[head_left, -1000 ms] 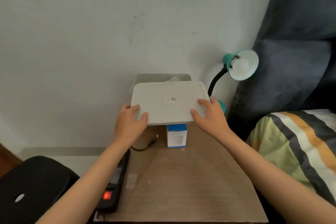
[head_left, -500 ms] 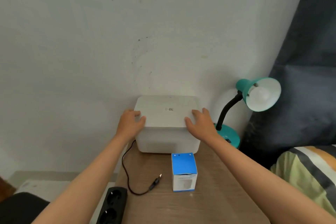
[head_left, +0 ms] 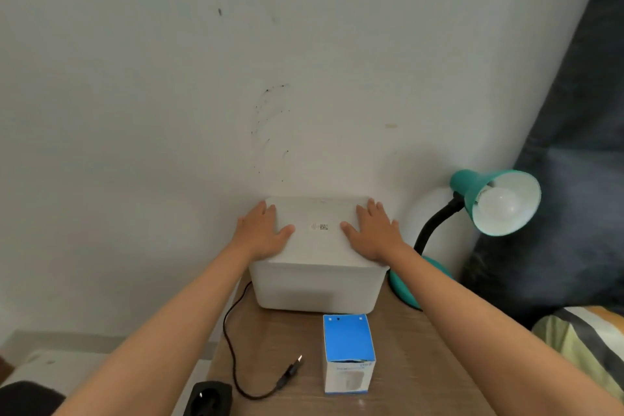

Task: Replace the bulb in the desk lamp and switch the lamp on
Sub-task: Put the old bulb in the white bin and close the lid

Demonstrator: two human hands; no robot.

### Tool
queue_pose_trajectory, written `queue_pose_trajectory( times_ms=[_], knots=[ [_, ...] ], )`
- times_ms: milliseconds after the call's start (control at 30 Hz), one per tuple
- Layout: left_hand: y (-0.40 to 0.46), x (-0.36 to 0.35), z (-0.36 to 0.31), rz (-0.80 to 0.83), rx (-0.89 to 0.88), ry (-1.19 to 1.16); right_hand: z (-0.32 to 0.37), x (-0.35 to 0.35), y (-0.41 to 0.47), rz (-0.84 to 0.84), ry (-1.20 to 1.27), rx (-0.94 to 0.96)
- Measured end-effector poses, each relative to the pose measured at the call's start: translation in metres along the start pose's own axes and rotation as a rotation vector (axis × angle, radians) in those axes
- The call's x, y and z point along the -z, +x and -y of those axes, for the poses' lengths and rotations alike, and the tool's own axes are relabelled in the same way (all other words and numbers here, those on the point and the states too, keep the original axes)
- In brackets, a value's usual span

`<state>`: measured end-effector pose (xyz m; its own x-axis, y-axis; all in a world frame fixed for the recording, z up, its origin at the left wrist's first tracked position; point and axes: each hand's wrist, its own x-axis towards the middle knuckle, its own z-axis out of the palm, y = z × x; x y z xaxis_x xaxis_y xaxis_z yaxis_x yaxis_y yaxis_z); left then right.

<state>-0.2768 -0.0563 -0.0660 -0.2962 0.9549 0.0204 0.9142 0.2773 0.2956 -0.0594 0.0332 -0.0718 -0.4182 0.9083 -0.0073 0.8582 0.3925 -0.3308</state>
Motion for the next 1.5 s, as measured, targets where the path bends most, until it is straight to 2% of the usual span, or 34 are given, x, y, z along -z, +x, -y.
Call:
queue_pose_trajectory(
  times_ms=[533, 767, 1000, 1100, 1233, 1300, 1400, 1500],
  knots=[
    [0.024, -0.016, 0.000, 0.049, 0.021, 0.073, -0.001, -0.003, 0.010, 0.015, -0.105, -0.006],
    [0.020, -0.016, -0.014, 0.085, 0.015, 0.150, 0.033, -0.017, 0.005, 0.045, -0.129, -0.144],
    [0.022, -0.021, -0.010, 0.123, -0.070, 0.197, 0.026, -0.022, 0.010, 0.072, -0.116, -0.005],
    [0.025, -0.026, -0.010, 0.087, -0.098, 0.207, 0.031, -0.026, 0.011, 0.006, -0.117, 0.059],
    [0.025, -0.027, -0.013, -0.006, -0.114, 0.184, 0.036, -0.027, -0.006, -0.424, -0.004, 0.180],
    [0.021, -0.022, -0.020, -0.029, -0.090, 0.217, 0.037, -0.024, -0.017, -0.525, 0.013, 0.178],
    [0.002, -0.013, -0.032, -0.105, -0.112, 0.276, 0.038, -0.016, -0.026, -0.410, 0.007, 0.161],
    [-0.035, -0.010, -0.033, -0.269, -0.191, 0.081, 0.038, -0.008, -0.032, -0.267, -0.062, 0.195]
  ],
)
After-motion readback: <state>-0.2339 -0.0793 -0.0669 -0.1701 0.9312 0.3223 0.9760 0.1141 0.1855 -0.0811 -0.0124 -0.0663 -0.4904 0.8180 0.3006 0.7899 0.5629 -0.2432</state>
